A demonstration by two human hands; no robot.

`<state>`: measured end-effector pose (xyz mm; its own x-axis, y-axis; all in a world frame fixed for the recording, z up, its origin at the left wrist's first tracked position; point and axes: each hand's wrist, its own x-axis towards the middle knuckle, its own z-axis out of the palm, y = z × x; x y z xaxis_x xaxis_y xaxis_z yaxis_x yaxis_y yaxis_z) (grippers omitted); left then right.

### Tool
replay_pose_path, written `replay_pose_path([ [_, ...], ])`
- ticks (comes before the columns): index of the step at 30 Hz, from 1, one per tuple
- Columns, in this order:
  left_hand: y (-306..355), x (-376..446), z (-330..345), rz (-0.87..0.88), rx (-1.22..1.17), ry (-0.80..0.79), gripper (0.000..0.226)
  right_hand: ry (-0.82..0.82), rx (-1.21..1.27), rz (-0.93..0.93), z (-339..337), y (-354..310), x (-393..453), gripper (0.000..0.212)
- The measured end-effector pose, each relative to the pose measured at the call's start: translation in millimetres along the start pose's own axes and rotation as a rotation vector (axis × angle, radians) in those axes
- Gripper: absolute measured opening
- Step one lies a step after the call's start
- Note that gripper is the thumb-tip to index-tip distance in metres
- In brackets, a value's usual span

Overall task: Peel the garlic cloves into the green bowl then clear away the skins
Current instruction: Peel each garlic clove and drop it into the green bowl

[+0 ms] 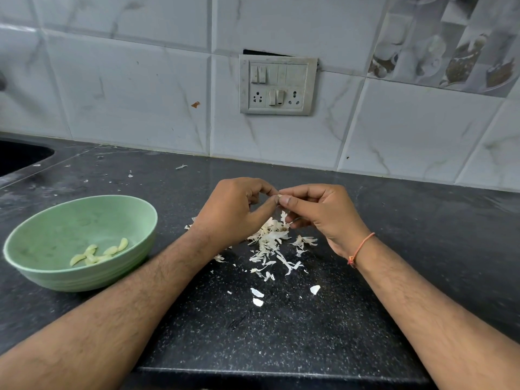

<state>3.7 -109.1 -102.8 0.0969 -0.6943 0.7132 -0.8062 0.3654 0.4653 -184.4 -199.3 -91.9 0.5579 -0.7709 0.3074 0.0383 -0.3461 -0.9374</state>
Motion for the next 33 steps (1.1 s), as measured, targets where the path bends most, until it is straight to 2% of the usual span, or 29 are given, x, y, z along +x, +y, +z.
replay_pose_path([
  [8,-4.3,1.6,1.2,0.017,-0.051,0.027,0.01,0.01,0.065,0.022,-1.1,-1.8,-0.3,0.016],
  [18,-2.3,0.2,0.1,0.088,0.054,0.022,0.013,0.031,0.161,0.043,2.3,-2.9,-0.3,0.018],
  [25,-4.0,-3.2,0.6,0.113,0.047,-0.034,0.007,-0.017,0.111,0.075,1.2,-3.8,-2.5,0.017],
  [33,-4.2,-5.8,6.8,0.074,-0.016,-0.064,0.004,-0.073,0.151,0.128,0.4,-6.1,-3.5,0.027],
])
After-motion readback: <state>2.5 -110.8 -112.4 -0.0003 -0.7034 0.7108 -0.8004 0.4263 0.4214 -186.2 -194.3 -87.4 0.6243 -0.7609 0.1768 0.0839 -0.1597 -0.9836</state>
